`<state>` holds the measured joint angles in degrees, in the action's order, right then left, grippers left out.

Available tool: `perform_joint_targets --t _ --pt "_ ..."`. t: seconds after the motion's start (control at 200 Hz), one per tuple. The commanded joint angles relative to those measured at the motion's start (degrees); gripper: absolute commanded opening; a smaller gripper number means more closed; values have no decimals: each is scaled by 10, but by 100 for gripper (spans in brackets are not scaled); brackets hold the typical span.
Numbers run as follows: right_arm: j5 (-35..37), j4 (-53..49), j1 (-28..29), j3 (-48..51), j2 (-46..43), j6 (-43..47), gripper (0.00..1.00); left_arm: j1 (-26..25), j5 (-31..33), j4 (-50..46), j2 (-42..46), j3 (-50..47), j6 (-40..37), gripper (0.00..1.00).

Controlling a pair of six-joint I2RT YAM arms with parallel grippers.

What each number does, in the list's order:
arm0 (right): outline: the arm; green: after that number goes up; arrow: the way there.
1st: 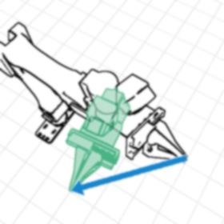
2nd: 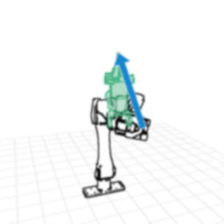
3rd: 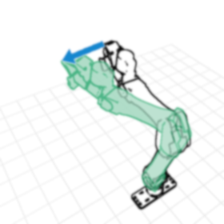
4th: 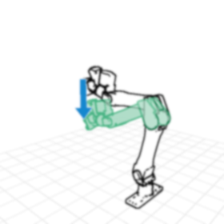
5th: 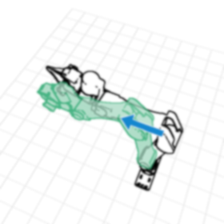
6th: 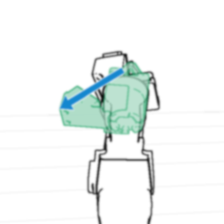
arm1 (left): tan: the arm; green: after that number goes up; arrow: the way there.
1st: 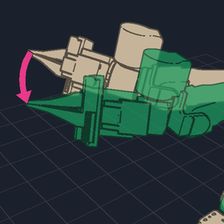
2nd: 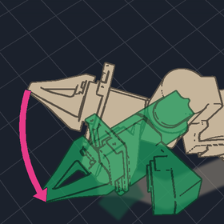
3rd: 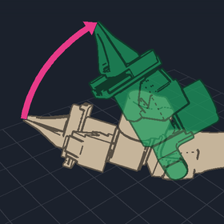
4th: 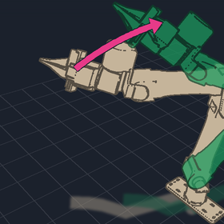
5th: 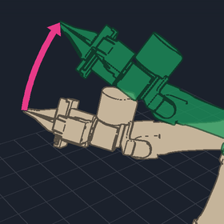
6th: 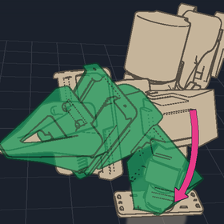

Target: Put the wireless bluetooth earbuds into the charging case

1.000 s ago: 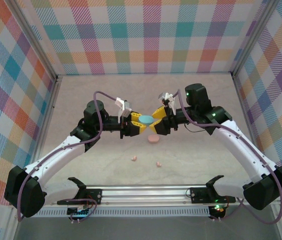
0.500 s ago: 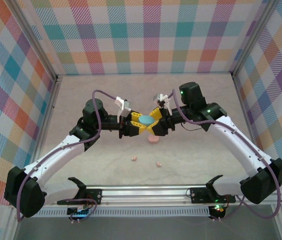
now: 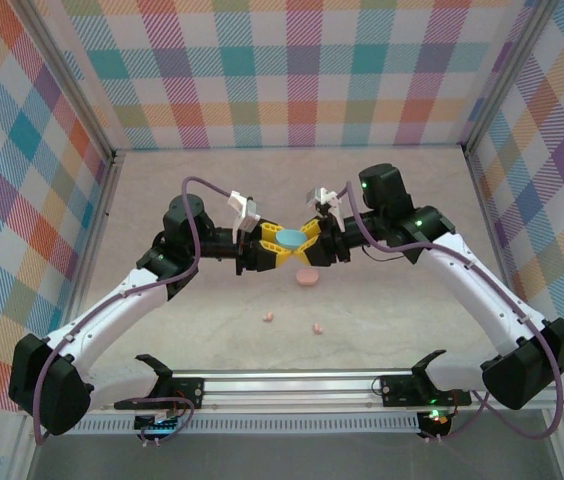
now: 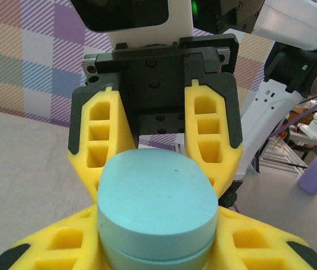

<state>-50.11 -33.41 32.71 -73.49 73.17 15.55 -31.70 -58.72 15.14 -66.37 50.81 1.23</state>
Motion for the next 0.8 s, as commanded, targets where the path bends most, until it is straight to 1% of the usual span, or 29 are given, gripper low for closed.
perform_joint_targets --t 0.0,0.07,0.095,0.115,0.165,0.22,0.325,0.425,0.52,0.59,0.68,0.765,0.795 --pt "-5 43 2 13 -17 -4 29 0 -24 -3 5 17 -15 26" --pt "-6 50 2 20 -20 -11 29 0 -27 -8 3 21 -19 26" --pt "-5 50 3 22 -21 -12 30 0 -28 -10 3 22 -21 26" --pt "-3 50 3 23 -21 -14 34 0 -29 -12 2 24 -22 25" --pt "4 48 2 26 -21 -16 50 0 -35 -17 -1 27 -26 24" --pt "11 44 2 26 -22 -13 56 0 -38 -22 -3 31 -28 24" --pt "12 39 2 24 -22 -5 56 -2 -43 -38 -3 36 -38 24" --pt "-2 26 2 14 -14 5 50 -3 -52 -64 -3 43 -55 24" --pt "-14 3 2 1 -4 11 49 -6 -57 -103 -2 54 -80 24" --pt "-22 -13 2 -9 -2 1 54 -6 -52 -137 1 61 -105 24" --pt "-31 -6 -4 -7 -11 -36 58 -6 -39 -138 8 56 -114 24" --pt "-27 9 -10 -1 -21 -92 63 -5 -1 -129 16 46 -116 24" --pt "-25 15 -15 0 -24 -134 65 -5 13 -120 20 40 -116 24"
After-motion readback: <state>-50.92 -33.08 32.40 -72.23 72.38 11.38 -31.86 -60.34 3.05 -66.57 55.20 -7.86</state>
